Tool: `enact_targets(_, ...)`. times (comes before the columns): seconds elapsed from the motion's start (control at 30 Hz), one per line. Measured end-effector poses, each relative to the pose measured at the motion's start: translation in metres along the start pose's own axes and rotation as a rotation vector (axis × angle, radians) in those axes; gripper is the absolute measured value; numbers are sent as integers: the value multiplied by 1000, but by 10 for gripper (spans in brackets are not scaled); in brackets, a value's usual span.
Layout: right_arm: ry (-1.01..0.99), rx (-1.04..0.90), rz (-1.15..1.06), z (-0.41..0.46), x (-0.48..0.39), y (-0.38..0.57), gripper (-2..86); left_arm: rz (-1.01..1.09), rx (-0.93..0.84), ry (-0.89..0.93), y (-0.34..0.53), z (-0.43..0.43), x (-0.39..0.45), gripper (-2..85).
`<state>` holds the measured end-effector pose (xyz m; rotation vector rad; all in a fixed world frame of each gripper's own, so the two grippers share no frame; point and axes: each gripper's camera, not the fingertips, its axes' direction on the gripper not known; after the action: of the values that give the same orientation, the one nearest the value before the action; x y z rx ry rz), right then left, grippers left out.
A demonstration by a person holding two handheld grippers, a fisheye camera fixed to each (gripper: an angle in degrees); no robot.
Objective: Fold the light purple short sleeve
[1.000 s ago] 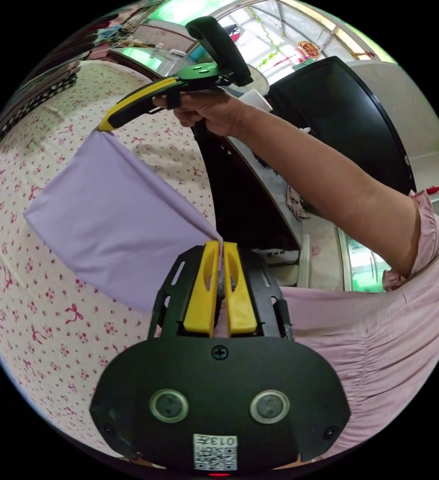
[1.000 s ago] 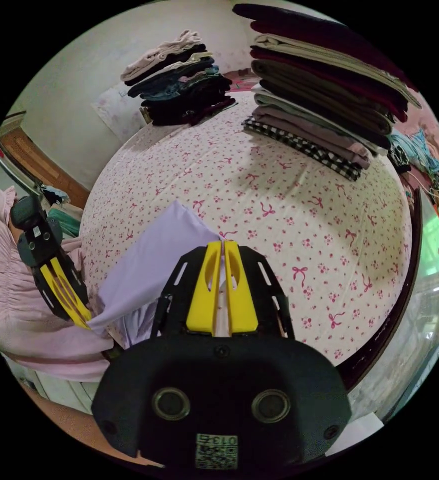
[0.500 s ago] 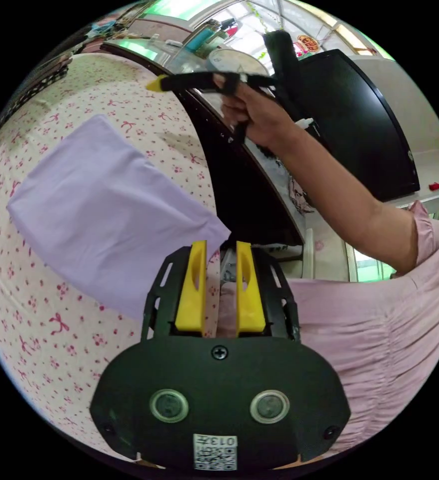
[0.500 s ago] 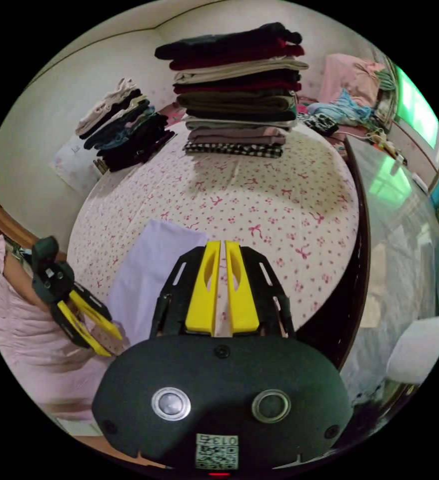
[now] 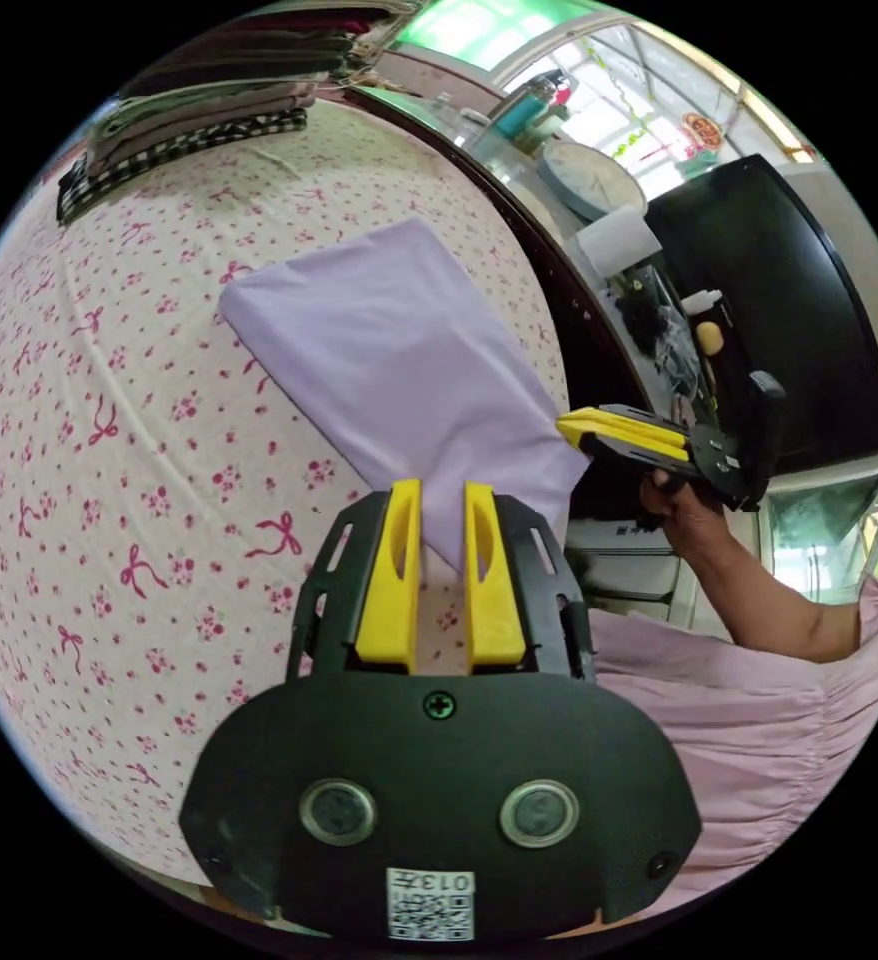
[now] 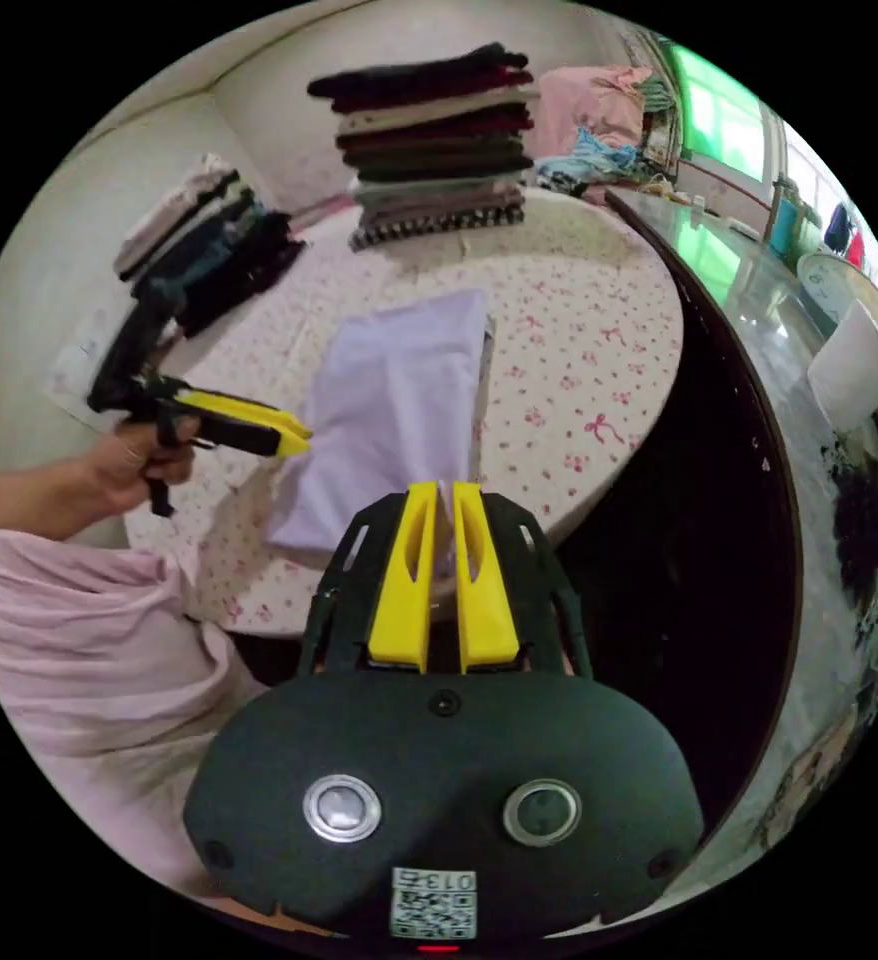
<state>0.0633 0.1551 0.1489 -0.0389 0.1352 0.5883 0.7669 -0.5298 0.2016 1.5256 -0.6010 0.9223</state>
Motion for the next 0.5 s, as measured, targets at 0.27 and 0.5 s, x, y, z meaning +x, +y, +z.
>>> enact_targets(0.27,14,44,144,-32,27,41,75,-74,110,25,-7,-25,-49,97)
enact_targets(0.5,-59,19,214,-30,41,63,103,70,120,-73,-98,-37,-69,123)
